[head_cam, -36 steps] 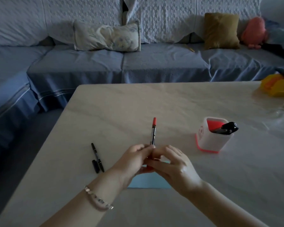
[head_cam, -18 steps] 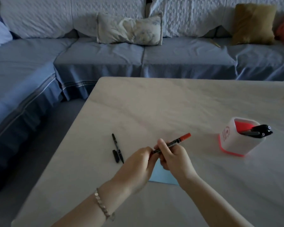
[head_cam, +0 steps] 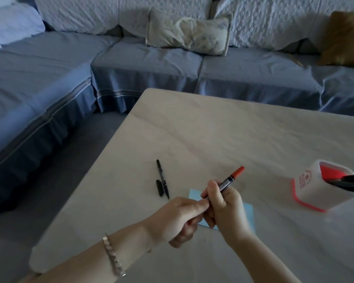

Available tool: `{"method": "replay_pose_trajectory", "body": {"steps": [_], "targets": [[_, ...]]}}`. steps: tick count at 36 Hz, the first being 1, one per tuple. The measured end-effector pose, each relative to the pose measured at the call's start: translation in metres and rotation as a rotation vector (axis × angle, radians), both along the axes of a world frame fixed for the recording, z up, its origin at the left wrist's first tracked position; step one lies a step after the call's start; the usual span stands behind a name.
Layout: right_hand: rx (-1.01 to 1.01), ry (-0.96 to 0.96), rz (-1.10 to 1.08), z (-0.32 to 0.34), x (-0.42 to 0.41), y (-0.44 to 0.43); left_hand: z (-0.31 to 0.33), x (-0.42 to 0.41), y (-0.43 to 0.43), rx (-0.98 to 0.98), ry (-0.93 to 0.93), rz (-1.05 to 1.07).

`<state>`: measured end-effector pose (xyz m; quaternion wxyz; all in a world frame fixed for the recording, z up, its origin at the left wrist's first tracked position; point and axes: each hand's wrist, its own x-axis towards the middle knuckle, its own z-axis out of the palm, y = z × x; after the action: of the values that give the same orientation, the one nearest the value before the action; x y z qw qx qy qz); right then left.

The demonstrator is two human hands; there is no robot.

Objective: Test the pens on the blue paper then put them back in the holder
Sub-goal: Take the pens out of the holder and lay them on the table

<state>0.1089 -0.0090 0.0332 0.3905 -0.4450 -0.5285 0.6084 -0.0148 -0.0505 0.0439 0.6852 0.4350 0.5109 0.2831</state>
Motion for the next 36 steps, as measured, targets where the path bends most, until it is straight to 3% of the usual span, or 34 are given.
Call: {"method": "replay_pose_trajectory", "body": {"steps": [5, 9, 12, 15, 17, 19, 22, 30, 36], "targets": [[0.043, -0.028, 0.084, 0.001, -0.013, 0.001, -0.001, -0.028, -0.007, -0.283, -0.153, -0.101], [-0.064, -0.095, -0.016, 0.002, -0.019, 0.023, -0.024, -0.061, -0.003, -0.418, 0.021, 0.089], [-0.256, -0.114, 0.033, -0.002, -0.024, 0.038, -0.050, -0.080, -0.003, -0.253, 0.261, 0.356], [-0.518, -0.008, 0.111, -0.007, -0.036, 0.046, -0.068, -0.093, -0.006, -0.036, 0.493, 0.612], [-0.539, -0.075, 0.199, -0.011, -0.049, 0.051, -0.075, -0.099, -0.005, 0.069, 0.655, 0.714], [-0.457, -0.233, 0.302, -0.011, -0.064, 0.056, -0.080, -0.104, -0.003, 0.115, 0.760, 0.794], [-0.250, -0.466, 0.450, -0.013, -0.087, 0.064, -0.085, -0.109, 0.000, 0.136, 0.744, 0.840], [0.096, -1.051, 0.655, -0.042, -0.139, 0.059, -0.102, -0.106, 0.003, 0.047, 0.794, 0.694], [0.271, -1.203, 0.601, -0.060, -0.145, 0.040, -0.102, -0.103, 0.001, 0.101, 0.857, 0.711]]}}
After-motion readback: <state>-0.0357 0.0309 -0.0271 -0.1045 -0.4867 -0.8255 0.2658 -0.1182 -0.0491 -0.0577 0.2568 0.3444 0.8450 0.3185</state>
